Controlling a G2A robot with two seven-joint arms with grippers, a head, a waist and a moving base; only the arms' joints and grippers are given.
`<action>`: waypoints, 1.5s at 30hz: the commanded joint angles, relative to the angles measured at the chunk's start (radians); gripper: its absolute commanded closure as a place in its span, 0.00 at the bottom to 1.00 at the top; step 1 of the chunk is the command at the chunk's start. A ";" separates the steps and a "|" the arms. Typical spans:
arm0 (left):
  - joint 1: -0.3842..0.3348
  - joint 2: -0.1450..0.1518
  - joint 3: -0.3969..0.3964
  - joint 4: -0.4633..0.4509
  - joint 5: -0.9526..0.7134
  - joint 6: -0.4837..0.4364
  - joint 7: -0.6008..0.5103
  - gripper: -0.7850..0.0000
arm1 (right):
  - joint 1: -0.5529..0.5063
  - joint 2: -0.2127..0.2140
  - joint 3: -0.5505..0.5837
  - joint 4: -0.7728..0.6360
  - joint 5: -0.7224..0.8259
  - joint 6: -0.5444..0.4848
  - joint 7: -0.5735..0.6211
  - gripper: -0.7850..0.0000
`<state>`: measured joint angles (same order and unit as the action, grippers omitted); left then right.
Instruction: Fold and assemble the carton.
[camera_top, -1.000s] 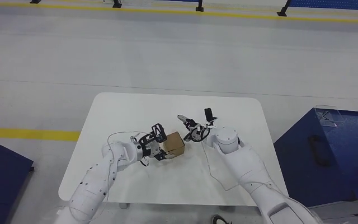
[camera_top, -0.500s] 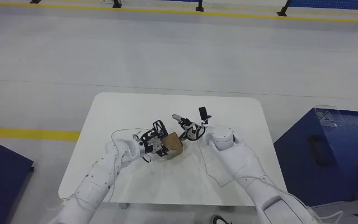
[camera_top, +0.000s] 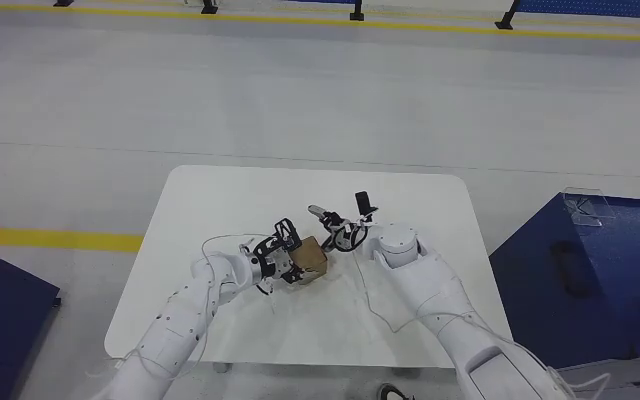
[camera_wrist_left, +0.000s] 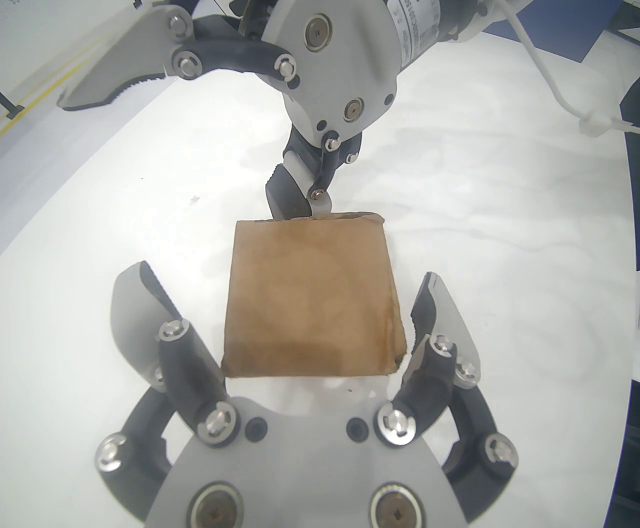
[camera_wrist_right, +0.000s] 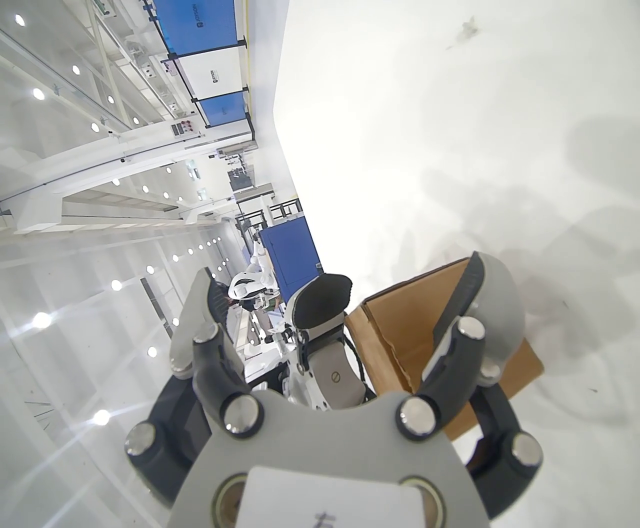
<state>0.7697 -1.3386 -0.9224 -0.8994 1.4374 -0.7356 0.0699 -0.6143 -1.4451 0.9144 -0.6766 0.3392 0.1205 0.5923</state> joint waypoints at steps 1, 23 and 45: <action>0.000 0.000 0.000 0.000 -0.003 0.004 -0.002 0.03 | 0.003 -0.002 0.001 0.007 -0.001 -0.002 0.003 0.00; 0.026 0.009 -0.035 -0.082 -0.059 0.014 -0.028 0.96 | 0.058 0.022 0.111 0.068 0.011 -0.036 0.031 0.00; -0.128 -0.046 0.006 0.264 -1.319 -0.112 -0.886 0.00 | -0.010 0.068 0.206 -0.020 0.009 0.012 0.078 0.00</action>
<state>0.6502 -1.3804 -0.9235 -0.6573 0.1502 -0.8576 -0.7814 -0.6231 -1.3768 1.1219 -0.6959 0.3490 0.1295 0.6705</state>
